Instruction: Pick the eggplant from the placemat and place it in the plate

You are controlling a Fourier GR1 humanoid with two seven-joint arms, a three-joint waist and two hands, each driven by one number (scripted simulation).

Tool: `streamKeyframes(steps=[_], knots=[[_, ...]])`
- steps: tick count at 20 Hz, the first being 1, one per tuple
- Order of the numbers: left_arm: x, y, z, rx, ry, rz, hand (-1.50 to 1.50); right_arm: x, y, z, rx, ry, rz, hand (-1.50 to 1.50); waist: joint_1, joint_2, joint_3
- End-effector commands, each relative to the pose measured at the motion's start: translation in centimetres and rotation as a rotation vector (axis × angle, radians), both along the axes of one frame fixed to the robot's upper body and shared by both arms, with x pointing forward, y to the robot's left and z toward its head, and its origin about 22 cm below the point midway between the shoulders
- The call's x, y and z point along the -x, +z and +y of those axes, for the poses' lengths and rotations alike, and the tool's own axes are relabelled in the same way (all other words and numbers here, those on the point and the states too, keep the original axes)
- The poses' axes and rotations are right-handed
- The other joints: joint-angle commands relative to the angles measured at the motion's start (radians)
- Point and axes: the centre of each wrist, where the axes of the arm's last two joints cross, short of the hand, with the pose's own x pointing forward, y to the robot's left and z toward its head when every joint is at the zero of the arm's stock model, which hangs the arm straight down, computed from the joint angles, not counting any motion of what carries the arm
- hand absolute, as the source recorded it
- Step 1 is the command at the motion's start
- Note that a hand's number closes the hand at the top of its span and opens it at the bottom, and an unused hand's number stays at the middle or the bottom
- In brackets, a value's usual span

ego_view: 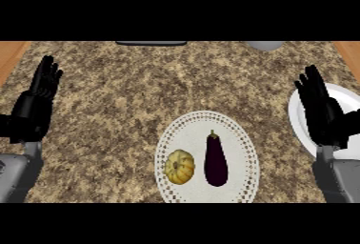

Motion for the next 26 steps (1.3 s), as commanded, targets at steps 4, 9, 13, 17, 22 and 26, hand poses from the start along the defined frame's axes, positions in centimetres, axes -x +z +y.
streamKeyframes(steps=[4, 9, 13, 17, 22, 26], knots=[[1.6, -5.0, -2.1, 0.03, 0.051, 0.253, 0.0, -1.5, 2.2, 8.9, -0.027, 0.454, 0.062, 1.5, 0.025, 0.021, 0.012], [4.0, -8.3, -1.8, 0.042, 0.047, 0.434, 0.0, -2.0, 8.6, 4.7, 0.885, 0.479, -0.156, 1.5, 0.043, -0.003, -0.016], [5.2, -9.4, -4.7, 0.083, 0.072, 0.497, 0.0, 2.4, -1.6, 8.9, 0.503, 0.369, -0.077, 1.5, -0.007, 0.013, 0.015], [4.4, -8.6, -5.5, 0.082, 0.087, 0.491, 0.0, 2.8, -3.0, 9.3, 0.079, 0.475, -0.091, -1.5, -0.005, 0.018, 0.016], [5.0, -7.8, -5.9, 0.089, 0.079, 0.488, 0.0, 3.2, -3.8, 7.1, 0.43, 0.764, -0.058, -1.5, 0.0, 0.013, 0.013], [5.5, -8.1, -6.8, 0.076, 0.073, 0.496, 0.0, 1.7, -0.8, 7.1, 0.763, 0.742, -0.07, -1.5, 0.004, 0.011, 0.012]])
